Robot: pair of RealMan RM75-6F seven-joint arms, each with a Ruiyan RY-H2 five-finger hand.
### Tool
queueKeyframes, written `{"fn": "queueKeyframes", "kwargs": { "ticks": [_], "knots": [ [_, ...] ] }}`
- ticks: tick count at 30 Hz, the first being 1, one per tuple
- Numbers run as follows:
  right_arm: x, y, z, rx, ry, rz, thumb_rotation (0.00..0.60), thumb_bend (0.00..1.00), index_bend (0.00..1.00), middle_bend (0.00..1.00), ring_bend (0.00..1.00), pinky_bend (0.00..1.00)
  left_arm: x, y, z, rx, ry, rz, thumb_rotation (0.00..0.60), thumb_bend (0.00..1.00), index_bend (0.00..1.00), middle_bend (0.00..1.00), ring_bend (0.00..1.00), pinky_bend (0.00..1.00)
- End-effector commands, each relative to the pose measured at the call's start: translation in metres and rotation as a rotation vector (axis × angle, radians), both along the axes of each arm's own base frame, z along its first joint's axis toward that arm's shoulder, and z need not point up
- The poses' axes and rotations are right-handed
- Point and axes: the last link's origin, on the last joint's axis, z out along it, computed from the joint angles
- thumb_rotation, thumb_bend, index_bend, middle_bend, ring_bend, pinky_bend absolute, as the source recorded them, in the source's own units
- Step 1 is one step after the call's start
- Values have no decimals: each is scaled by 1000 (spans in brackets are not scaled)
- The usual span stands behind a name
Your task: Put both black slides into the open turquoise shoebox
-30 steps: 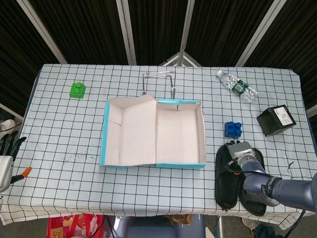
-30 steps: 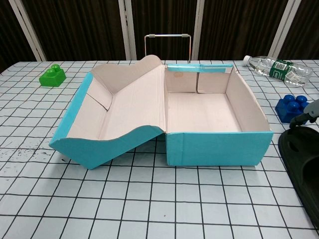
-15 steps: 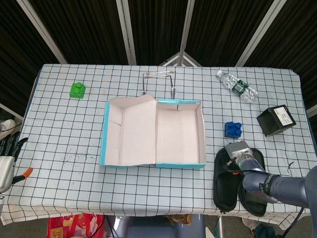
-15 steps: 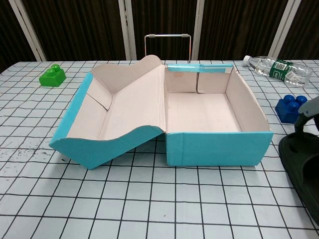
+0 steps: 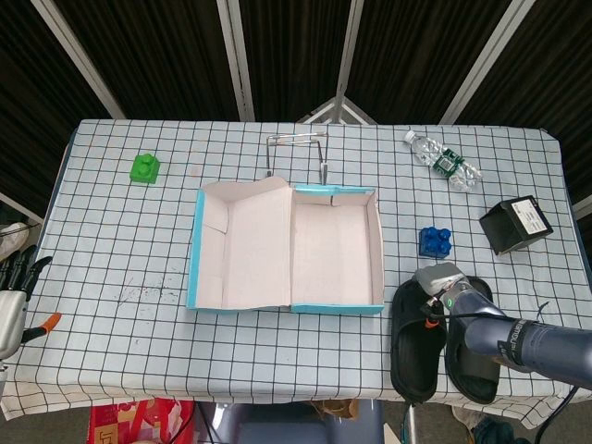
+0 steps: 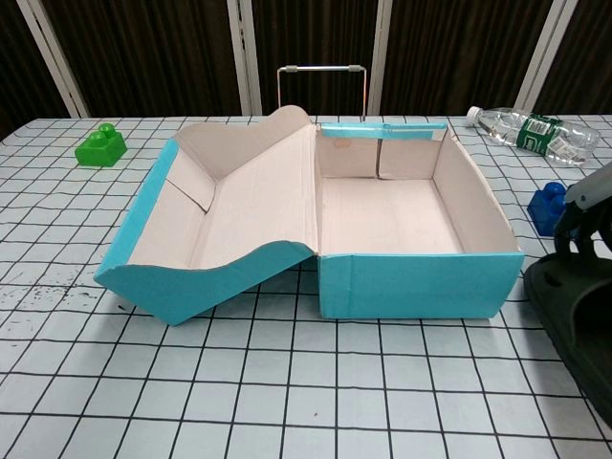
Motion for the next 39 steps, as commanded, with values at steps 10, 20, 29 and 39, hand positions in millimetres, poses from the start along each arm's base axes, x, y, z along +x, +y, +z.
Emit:
{"fn": "queueKeyframes", "kwargs": {
  "ticks": [10, 20, 29, 39],
  "knots": [
    [44, -10, 54, -98, -7, 28, 600, 365, 524, 474, 425, 127, 0, -1, 3, 8, -11, -1, 600, 258, 145, 0, 9, 128],
    [85, -21, 64, -245, -265, 124, 600, 364, 543, 474, 426, 127, 2, -2, 6, 27, -20, -19, 600, 258, 145, 0, 9, 128],
    [89, -31, 33, -423, -628, 143, 600, 388, 595, 474, 428, 163, 4, 0, 8, 81, -33, -85, 600, 258, 145, 0, 9, 128],
    [87, -44, -3, -690, -985, 239, 600, 409, 611, 474, 428, 163, 3, 2, -1, 73, -27, -96, 600, 258, 145, 0, 9, 128]
  ]
}}
